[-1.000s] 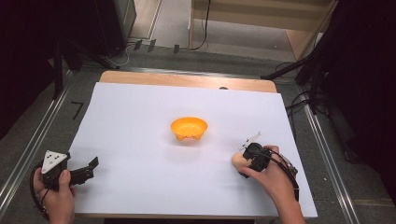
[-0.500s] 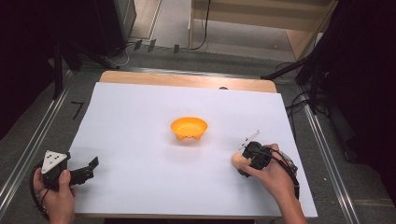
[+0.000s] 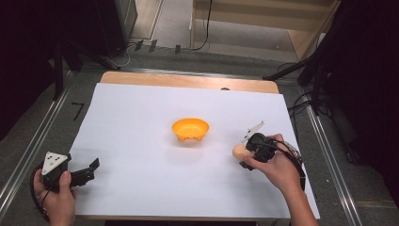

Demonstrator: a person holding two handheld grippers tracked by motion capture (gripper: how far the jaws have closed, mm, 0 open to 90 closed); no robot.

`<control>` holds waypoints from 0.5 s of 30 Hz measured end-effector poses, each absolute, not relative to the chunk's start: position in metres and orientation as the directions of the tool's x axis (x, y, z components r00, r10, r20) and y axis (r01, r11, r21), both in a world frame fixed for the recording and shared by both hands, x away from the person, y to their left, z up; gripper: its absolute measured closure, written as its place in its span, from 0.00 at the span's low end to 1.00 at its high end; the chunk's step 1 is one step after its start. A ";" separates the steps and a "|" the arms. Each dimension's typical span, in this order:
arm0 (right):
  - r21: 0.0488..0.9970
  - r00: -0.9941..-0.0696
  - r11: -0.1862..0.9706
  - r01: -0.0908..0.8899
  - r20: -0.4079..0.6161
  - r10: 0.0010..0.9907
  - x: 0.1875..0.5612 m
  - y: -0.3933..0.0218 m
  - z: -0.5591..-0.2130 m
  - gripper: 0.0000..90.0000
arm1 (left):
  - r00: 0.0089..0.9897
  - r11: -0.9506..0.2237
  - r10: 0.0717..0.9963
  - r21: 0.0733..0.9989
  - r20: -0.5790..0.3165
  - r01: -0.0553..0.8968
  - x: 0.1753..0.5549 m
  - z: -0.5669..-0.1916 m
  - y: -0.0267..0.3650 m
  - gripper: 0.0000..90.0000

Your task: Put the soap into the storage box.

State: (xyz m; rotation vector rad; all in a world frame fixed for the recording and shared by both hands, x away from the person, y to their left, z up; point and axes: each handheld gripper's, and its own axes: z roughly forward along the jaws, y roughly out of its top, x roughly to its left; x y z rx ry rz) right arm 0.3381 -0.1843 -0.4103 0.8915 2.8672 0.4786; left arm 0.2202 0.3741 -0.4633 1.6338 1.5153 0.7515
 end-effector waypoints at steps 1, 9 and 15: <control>0.326 -0.823 0.779 0.536 -0.003 0.567 0.338 -0.184 -0.410 0.37 | 0.119 0.005 0.990 0.845 -0.081 0.535 0.220 -0.463 0.374 0.00; 0.339 -0.853 0.805 0.486 -0.015 0.521 0.351 -0.173 -0.400 0.37 | 0.120 0.006 0.989 0.846 -0.083 0.534 0.220 -0.463 0.374 0.00; 0.346 -0.876 0.826 0.445 -0.022 0.482 0.362 -0.162 -0.395 0.37 | 0.121 0.007 0.989 0.845 -0.084 0.535 0.220 -0.463 0.374 0.00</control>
